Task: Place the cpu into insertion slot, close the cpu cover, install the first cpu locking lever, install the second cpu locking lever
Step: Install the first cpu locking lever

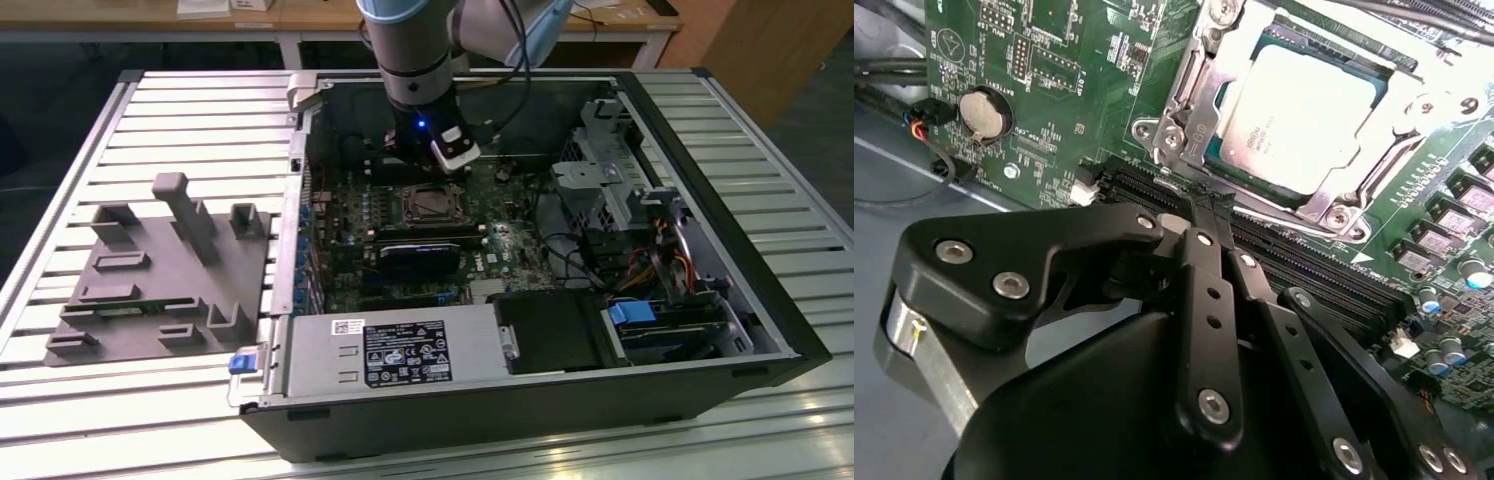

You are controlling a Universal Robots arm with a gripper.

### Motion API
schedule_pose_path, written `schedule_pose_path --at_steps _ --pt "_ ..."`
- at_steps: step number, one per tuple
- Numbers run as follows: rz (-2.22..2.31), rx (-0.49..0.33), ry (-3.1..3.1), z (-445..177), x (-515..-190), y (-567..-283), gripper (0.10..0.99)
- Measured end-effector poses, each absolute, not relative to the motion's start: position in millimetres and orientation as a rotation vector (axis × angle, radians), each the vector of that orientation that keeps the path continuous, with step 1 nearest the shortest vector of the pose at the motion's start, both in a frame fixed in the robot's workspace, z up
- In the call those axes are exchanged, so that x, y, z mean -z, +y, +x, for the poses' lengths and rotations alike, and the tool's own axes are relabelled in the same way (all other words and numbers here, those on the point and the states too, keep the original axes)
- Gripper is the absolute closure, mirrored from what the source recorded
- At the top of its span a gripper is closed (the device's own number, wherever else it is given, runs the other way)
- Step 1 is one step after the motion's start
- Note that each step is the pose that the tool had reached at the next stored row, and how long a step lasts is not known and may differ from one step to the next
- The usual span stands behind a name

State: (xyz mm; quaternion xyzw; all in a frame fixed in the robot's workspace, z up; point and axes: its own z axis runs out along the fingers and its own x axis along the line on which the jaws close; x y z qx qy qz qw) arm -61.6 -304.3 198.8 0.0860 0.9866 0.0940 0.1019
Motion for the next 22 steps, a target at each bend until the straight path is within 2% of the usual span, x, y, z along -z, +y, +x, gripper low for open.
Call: schedule_pose_path --at_steps 22 --pt "0.353 -0.266 2.897 -62.9 -198.5 -298.1 0.984"
